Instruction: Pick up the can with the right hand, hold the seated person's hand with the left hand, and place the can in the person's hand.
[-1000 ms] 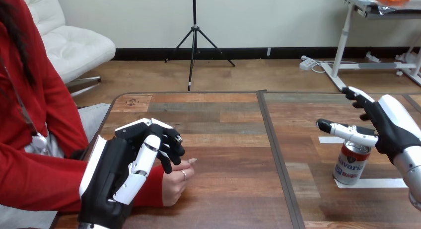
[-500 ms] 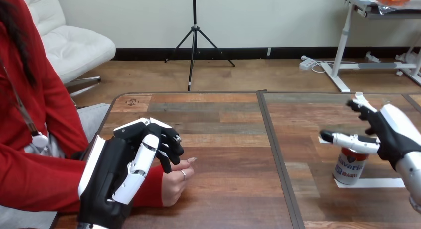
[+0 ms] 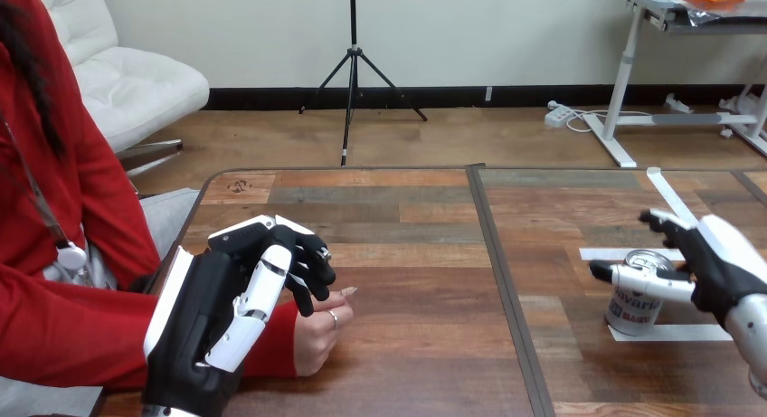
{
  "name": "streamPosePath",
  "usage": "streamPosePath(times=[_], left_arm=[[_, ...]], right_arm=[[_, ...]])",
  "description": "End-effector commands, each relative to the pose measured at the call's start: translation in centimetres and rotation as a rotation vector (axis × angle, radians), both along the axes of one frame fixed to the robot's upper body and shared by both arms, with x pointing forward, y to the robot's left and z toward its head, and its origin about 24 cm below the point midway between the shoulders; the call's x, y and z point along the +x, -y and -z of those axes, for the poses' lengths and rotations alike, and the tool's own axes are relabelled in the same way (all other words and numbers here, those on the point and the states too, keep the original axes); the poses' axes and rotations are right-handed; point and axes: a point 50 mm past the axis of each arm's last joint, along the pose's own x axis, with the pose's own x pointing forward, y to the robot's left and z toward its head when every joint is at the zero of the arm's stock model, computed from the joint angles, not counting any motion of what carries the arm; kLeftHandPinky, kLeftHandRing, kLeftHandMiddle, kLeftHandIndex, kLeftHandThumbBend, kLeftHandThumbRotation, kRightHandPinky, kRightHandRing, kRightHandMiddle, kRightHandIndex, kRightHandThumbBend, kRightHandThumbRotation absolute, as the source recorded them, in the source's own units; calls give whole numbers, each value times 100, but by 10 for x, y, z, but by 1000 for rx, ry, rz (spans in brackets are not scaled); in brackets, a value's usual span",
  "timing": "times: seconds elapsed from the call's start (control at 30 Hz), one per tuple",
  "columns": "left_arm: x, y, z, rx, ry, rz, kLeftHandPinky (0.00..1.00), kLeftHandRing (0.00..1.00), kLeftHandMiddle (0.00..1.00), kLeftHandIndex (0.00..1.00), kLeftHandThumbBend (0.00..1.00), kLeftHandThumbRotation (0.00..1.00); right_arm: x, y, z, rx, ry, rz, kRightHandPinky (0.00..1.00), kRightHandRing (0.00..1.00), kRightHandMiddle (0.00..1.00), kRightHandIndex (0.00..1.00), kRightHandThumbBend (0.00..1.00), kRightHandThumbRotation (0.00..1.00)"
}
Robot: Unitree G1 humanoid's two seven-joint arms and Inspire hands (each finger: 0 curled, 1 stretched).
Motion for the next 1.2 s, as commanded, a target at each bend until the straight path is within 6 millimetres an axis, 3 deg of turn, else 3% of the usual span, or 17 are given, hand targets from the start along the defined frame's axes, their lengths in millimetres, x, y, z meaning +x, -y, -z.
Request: streamPosePath(times=[0.0,0.7,1.17], left_arm=[[8,1,-18,-5,88,12,25,37,42,43,8,69],[8,0,-18,-12,89,14,26,36,42,42,7,68],[8,0,-18,-8,88,11,26,36,41,42,6,68]], right_arm=[[21,3,-30,-33,68,5,73,89,92,91,100,66],[12,6,-14,-46,-6,42,72,87,90,89,100,65],[10,7,-11,-2,-10,63,71,83,85,84,100,51]])
